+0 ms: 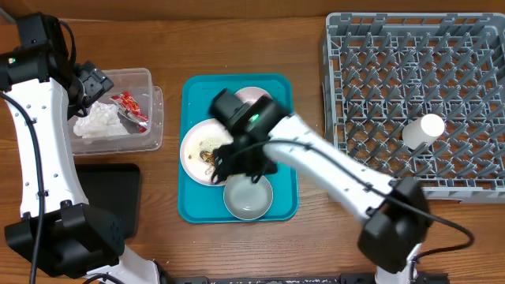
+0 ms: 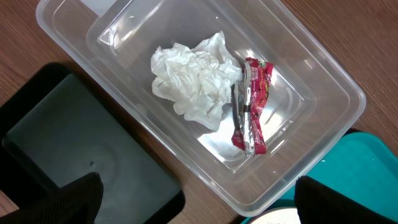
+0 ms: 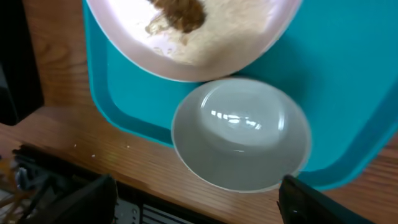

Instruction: Sort waste into correct bins and load items into the dishwasher

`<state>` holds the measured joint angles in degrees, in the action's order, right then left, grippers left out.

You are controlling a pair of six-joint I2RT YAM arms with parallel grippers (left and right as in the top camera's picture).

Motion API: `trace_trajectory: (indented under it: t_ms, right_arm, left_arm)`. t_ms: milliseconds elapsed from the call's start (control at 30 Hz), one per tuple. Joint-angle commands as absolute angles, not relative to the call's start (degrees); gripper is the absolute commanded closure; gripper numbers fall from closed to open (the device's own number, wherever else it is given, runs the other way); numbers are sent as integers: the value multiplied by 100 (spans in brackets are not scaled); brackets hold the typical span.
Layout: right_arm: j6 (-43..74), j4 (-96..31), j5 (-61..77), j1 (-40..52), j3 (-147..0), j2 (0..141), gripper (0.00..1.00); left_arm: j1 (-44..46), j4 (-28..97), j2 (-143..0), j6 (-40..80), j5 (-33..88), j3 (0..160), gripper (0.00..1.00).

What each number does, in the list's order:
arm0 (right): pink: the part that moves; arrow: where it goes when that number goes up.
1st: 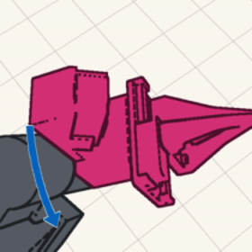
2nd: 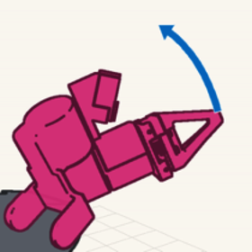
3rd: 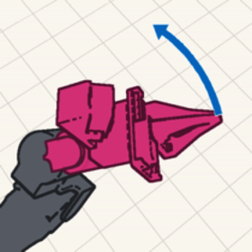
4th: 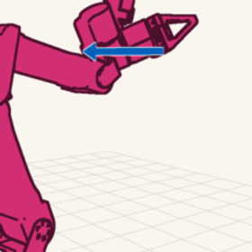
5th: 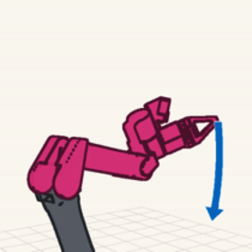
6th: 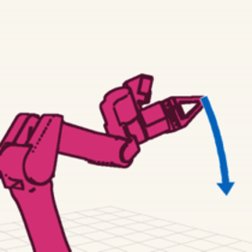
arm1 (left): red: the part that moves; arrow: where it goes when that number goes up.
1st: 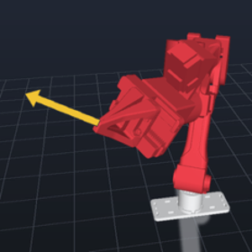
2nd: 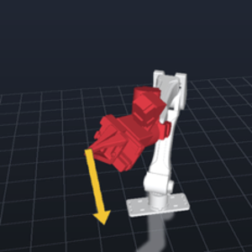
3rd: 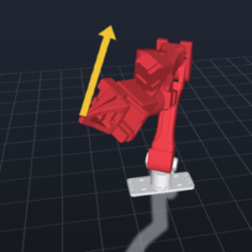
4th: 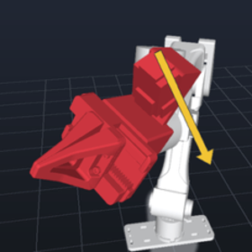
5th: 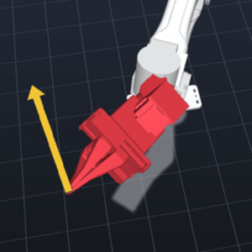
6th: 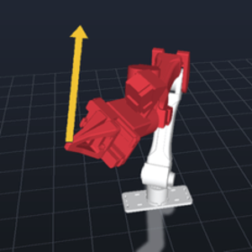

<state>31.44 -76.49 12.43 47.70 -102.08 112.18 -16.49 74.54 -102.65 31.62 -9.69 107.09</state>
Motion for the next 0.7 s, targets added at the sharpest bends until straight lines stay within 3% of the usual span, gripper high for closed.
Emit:
trace_trajectory:
  t_ms: [0,367,667]
  right_arm:
    - [3795,-7465,392,5450,-10221,11605,19]
    - [4246,-7109,-82,5889,-10143,12147,40]
    - [4484,-6628,-97,5942,-9623,12164,46]
  left_arm:
    - [-1610,7452,-10092,3236,-1050,10750,0]
    - [-1610,7452,-10092,3236,-1050,10750,0]
    - [-1610,7452,-10092,3236,-1050,10750,0]
